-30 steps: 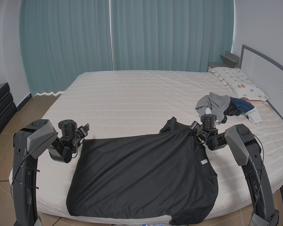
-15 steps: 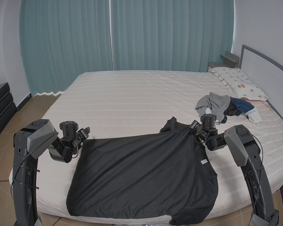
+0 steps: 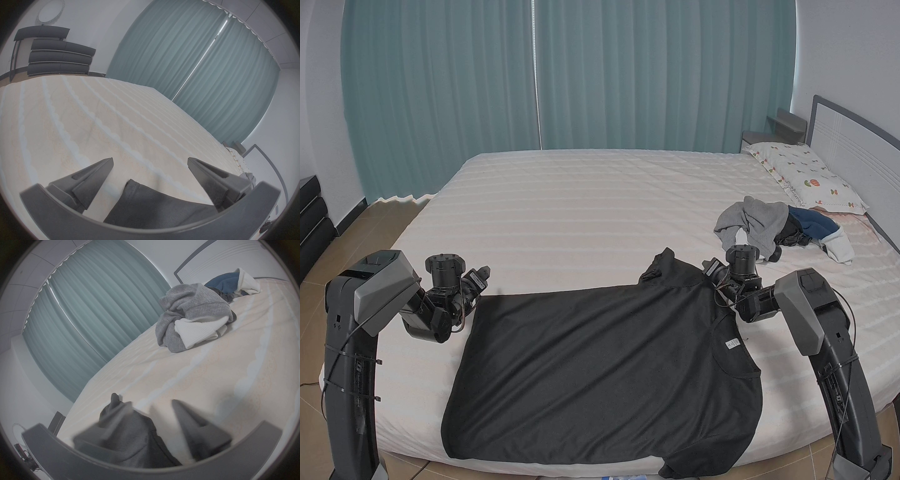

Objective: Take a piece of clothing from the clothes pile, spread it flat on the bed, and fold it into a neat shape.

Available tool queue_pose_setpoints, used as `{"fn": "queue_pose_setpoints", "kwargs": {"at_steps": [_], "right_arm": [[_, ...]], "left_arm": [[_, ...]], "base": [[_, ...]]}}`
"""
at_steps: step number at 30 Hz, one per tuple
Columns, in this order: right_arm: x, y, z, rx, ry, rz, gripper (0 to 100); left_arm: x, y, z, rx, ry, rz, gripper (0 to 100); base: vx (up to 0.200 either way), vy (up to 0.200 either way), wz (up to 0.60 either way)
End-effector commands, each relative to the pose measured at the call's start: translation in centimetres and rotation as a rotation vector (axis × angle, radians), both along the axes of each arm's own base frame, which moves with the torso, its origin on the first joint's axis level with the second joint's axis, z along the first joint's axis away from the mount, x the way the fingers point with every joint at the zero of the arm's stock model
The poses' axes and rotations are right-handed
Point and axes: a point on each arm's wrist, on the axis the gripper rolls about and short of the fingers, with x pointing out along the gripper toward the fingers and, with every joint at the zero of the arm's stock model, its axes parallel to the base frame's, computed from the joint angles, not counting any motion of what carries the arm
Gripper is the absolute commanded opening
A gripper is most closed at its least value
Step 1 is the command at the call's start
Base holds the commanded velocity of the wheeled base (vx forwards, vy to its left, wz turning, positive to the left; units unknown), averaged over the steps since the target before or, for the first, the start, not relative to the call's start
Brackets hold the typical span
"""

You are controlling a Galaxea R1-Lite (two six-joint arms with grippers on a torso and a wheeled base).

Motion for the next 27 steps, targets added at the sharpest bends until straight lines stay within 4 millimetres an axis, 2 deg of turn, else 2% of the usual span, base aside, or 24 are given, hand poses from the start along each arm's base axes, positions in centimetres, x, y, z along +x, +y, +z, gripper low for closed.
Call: {"fn": "queue_pose_setpoints", "kwargs": {"at_steps": [1,3,10,11,16,21,22,24,27], "right_arm": [[-0.2,0.0,-0.4,-0.002,0.017,0.002,100],[-0.3,-0.1,-0.2,-0.002,0.018,0.001,100],[-2.2,-1.1,4.6,-0.001,-0.009,-0.011,100],[-3.2,-1.5,5.8,-0.004,-0.012,-0.013,100],[-7.4,-1.7,8.2,-0.029,-0.010,0.013,100],[-11.2,-1.6,9.7,-0.037,-0.027,0.030,100],[-12.5,-1.7,10.3,-0.047,-0.027,0.036,100],[-13.8,-1.8,11.0,-0.073,-0.027,0.041,100],[-15.8,-2.3,11.9,-0.102,-0.032,0.043,100]], "left_arm": [[-0.1,0.1,0.5,-0.003,-0.007,0.002,100],[-0.2,0.2,0.6,-0.003,-0.007,0.003,100],[-2.5,0.3,2.5,-0.001,-0.002,0.001,100],[-3.2,0.5,3.6,-0.003,-0.020,0.000,100],[-6.2,0.7,6.9,-0.011,-0.035,-0.024,100],[-9.4,0.8,8.7,-0.007,-0.039,-0.027,100],[-10.7,0.9,9.4,-0.004,-0.053,-0.025,100],[-12.2,0.9,10.0,0.014,-0.080,-0.031,100],[-14.1,0.9,10.4,0.064,-0.088,-0.041,100]], "base": [[0.000,0.000,0.00],[0.000,0.000,0.00],[0.000,0.000,0.00],[0.000,0.000,0.00],[0.000,0.000,0.00],[0.000,0.000,0.00],[0.000,0.000,0.00],[0.000,0.000,0.00],[0.000,0.000,0.00]]}}
